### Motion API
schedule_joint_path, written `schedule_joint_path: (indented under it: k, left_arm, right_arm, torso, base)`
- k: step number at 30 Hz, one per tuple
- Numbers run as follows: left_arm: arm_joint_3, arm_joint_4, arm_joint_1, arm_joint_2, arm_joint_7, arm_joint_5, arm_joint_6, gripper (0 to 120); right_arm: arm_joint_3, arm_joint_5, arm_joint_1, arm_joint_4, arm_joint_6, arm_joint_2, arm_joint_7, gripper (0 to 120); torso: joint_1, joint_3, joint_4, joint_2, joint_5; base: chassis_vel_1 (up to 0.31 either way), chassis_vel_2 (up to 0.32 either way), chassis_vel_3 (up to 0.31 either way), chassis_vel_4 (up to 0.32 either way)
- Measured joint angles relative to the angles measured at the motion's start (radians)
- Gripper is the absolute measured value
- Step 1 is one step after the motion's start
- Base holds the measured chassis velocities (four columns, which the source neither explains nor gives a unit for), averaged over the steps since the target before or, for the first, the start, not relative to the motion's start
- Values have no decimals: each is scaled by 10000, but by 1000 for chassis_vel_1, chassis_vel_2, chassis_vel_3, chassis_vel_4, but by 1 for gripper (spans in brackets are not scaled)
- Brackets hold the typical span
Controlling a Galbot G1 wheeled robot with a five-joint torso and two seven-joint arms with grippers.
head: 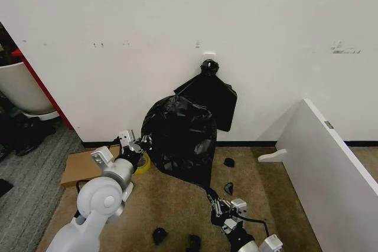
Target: Place the garbage bag over the trash bin.
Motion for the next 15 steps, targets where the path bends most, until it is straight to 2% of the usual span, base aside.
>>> schedule_joint_path:
  k: [6,11,15]
  left_arm:
    - [-23,-612,186,78,-273,-282,935,0]
    - [70,-730,321,107,-299,-22,1165,0]
    - [226,-696,398,108,-294,225,1070,0]
  right_arm:
    - [453,-973,909,-1150,588,262,-343,0]
    - [762,-1821,1472,-2237,1261,403,-370,0]
    - [760,-1716,1392,-2217,1360,374,-54,2]
  torso:
    - [0,0,0,0,1]
    - [0,1,2,0,2]
    - [0,0,0,0,1]
  base:
    - [0,0,0,0]
    - [0,0,0,0]
    - [0,0,0,0]
